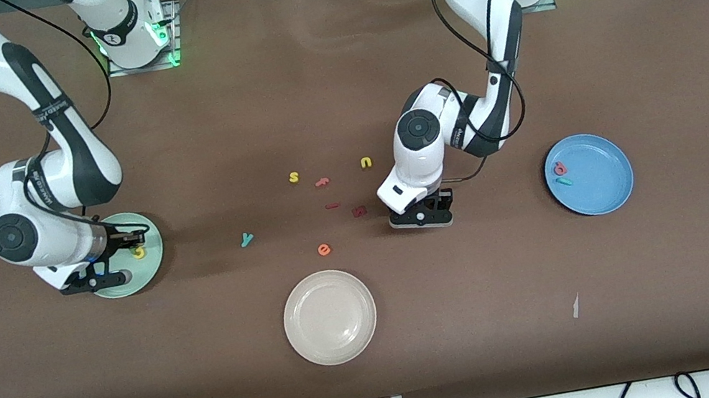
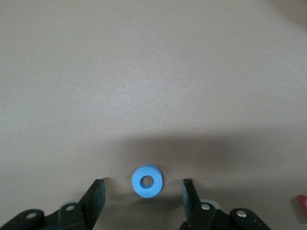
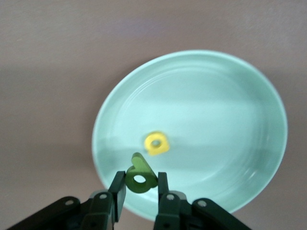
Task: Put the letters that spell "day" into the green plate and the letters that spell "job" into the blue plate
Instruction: 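Drop the green d on the green plate while the left gripper grasps blue o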
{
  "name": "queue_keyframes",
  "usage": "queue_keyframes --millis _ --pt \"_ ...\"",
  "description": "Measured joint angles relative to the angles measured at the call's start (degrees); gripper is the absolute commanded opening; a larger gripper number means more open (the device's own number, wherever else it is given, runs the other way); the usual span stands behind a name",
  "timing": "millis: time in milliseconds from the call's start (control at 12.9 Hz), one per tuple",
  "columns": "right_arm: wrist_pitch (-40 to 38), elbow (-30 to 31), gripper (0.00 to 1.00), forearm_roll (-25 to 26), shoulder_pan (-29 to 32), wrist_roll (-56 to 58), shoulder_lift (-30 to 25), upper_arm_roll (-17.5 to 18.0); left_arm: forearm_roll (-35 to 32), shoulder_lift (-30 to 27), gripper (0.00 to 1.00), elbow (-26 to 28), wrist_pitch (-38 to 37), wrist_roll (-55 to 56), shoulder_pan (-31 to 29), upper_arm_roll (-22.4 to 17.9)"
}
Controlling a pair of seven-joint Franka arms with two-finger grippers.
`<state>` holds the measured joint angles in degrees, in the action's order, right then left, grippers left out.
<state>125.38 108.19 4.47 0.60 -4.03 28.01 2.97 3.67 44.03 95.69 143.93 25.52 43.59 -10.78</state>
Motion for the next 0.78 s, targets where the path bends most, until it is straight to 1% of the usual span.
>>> queue_keyframes --millis 155,310,388,465,620,775 --pt "0.31 -1.07 1.0 -0.01 0.3 -0.03 1.23 -0.01 0.0 0.01 0.61 -0.04 0.02 0.0 0.01 -0.02" --pt "0.31 -1.67 1.0 -0.07 0.18 -1.65 1.23 0.72 0.0 0.03 0.56 -0.04 0.03 0.0 0.01 -0.02" --pt "0.31 -1.97 1.0 -0.08 0.12 -4.01 1.18 1.7 0.0 0.03 0.52 -0.05 0.03 0.0 0.02 -0.02" --pt "0.31 -2.09 1.0 -0.08 0.06 -7.08 1.12 3.03 0.0 0.03 0.45 -0.08 0.05 0.0 0.03 -0.01" --pt "0.31 -2.19 1.0 -0.08 -0.12 -14.03 0.97 6.03 0.0 0.03 0.43 -0.19 0.09 0.0 0.05 0.0" --pt "0.34 -2.22 1.0 -0.08 -0.51 -21.13 0.96 8.59 0.0 0.04 0.26 -0.26 0.09 0.0 0.05 0.0"
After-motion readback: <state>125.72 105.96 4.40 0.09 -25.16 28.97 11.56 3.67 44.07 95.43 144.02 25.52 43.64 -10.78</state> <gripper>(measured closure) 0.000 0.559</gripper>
